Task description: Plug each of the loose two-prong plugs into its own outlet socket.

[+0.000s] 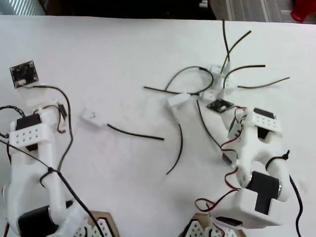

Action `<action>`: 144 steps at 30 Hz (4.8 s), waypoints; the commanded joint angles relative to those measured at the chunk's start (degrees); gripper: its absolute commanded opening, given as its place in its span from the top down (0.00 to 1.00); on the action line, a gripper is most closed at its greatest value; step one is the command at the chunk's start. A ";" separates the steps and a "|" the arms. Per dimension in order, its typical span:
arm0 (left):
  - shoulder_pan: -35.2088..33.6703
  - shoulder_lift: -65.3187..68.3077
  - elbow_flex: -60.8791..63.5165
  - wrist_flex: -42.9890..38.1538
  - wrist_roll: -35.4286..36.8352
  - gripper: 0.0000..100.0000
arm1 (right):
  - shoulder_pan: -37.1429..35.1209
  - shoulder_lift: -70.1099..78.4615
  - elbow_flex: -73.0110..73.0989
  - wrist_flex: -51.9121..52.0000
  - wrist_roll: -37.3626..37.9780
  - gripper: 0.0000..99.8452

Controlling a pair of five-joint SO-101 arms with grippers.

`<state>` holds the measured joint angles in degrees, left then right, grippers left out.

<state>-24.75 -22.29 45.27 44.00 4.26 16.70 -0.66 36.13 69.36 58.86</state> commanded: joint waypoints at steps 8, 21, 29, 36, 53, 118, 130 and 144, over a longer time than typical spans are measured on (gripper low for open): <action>0.48 -2.42 -0.18 -1.05 0.53 0.89 | -1.01 -3.12 -0.18 -0.48 -0.88 0.89; 0.48 -2.42 -0.18 -1.05 0.53 0.89 | -0.66 -2.86 -2.99 -0.40 -0.88 0.94; 0.48 -2.42 -0.18 -1.05 0.53 0.89 | -0.40 -3.03 -2.90 -0.40 -0.62 0.95; 0.57 -2.42 -0.18 -1.05 0.53 0.89 | -0.84 -9.89 -5.19 5.93 -0.97 0.98; 3.03 -2.51 -0.18 -0.62 -1.49 0.89 | -25.10 -47.34 2.29 7.96 -26.29 0.98; 46.90 -53.32 24.88 -2.29 -8.09 0.81 | -56.40 -64.31 38.68 -41.36 -59.34 0.98; 29.23 -50.42 24.97 -0.35 -8.00 0.77 | -47.60 -63.78 38.86 -41.45 -59.60 0.98; 18.95 1.54 -8.00 15.91 -0.97 0.77 | -46.55 -63.78 40.00 -41.80 -59.78 0.98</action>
<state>-5.23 -33.19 48.97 52.97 0.75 -30.51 -63.69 76.66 27.87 -0.31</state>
